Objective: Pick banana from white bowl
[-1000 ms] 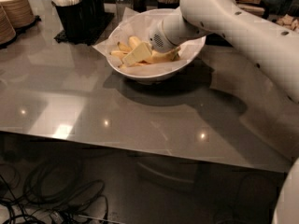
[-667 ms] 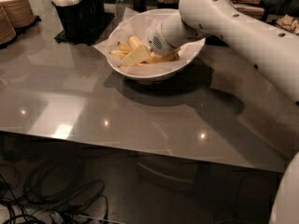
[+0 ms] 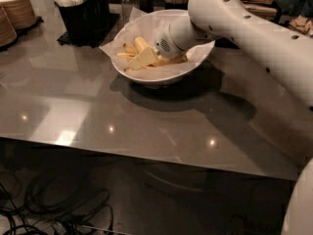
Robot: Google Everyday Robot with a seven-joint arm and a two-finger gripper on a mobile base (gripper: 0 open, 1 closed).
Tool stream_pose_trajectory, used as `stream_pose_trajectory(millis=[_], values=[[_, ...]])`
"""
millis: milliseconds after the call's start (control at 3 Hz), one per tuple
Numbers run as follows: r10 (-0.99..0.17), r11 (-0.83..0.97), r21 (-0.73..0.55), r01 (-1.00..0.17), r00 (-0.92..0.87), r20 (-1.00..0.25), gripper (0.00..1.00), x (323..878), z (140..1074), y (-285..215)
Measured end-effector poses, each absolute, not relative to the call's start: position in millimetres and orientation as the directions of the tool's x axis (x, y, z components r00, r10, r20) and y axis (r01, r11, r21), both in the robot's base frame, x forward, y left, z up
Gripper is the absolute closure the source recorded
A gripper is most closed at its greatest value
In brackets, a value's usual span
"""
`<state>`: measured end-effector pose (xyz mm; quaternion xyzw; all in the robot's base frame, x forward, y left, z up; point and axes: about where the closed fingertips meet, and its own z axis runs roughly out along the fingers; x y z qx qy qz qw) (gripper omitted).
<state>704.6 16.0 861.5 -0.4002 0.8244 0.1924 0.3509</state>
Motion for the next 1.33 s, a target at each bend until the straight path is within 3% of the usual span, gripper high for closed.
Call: stream_pose_trajectory(millis=[333,667,1333], values=[[-0.525,0.606,0.036,-0.795,-0.433,-0.733,0.91,705,865,16],[-0.507,0.593,0.035,-0.804,-0.407,-0.76,1.0,703,885,4],[-0.483,0.554,0.056,-0.831,-0.375,-0.791,1.0,695,907,-14]])
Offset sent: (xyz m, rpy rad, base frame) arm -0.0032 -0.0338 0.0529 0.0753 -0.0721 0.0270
